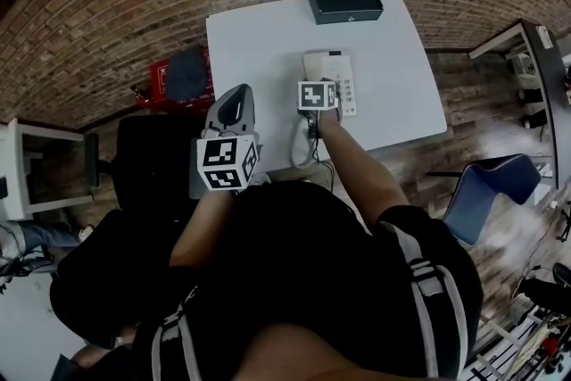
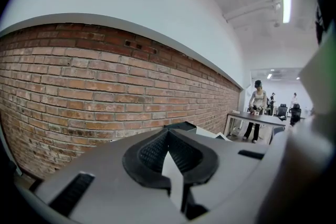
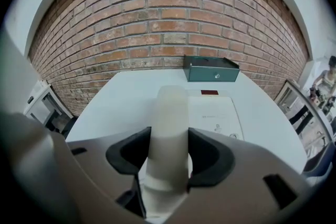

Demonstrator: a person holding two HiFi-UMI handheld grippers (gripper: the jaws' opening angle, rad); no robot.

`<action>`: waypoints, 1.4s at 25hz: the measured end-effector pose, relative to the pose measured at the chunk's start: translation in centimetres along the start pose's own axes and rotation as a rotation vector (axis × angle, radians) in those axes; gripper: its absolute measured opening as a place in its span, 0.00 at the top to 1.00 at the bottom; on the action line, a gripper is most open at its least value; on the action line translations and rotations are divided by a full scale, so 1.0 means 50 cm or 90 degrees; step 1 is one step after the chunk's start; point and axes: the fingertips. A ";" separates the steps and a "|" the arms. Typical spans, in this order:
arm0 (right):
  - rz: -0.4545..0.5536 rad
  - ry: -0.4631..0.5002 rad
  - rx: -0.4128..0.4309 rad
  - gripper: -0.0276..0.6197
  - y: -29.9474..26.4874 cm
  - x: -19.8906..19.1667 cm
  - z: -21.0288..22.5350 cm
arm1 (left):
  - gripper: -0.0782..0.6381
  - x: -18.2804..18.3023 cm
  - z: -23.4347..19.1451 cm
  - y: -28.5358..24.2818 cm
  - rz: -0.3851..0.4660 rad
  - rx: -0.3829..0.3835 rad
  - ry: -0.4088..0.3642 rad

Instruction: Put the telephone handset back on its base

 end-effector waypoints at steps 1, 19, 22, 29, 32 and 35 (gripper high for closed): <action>0.000 -0.001 0.003 0.64 -0.001 0.001 -0.001 | 0.89 0.000 0.000 -0.001 0.000 -0.001 0.000; 0.441 0.010 0.024 0.92 0.340 0.136 0.026 | 0.89 0.027 0.010 -0.029 0.017 -0.032 0.004; 0.509 0.022 0.036 0.96 0.432 0.160 0.022 | 0.89 0.047 0.002 -0.033 0.028 -0.032 0.008; 0.637 0.030 0.104 0.96 0.607 0.163 0.004 | 0.89 0.076 0.021 -0.028 0.041 -0.048 0.002; 0.641 0.031 0.097 0.96 0.618 0.152 0.006 | 0.89 0.081 0.031 -0.031 0.040 -0.055 -0.005; 0.629 0.011 0.102 0.96 0.607 0.147 0.015 | 0.89 0.089 0.034 -0.029 0.042 -0.057 -0.009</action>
Point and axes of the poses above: the fingertips, and each gripper's own axes: y backward along the fingers, z to its right, x out of its top, and after that the axes turned 12 degrees about -z, right-handed
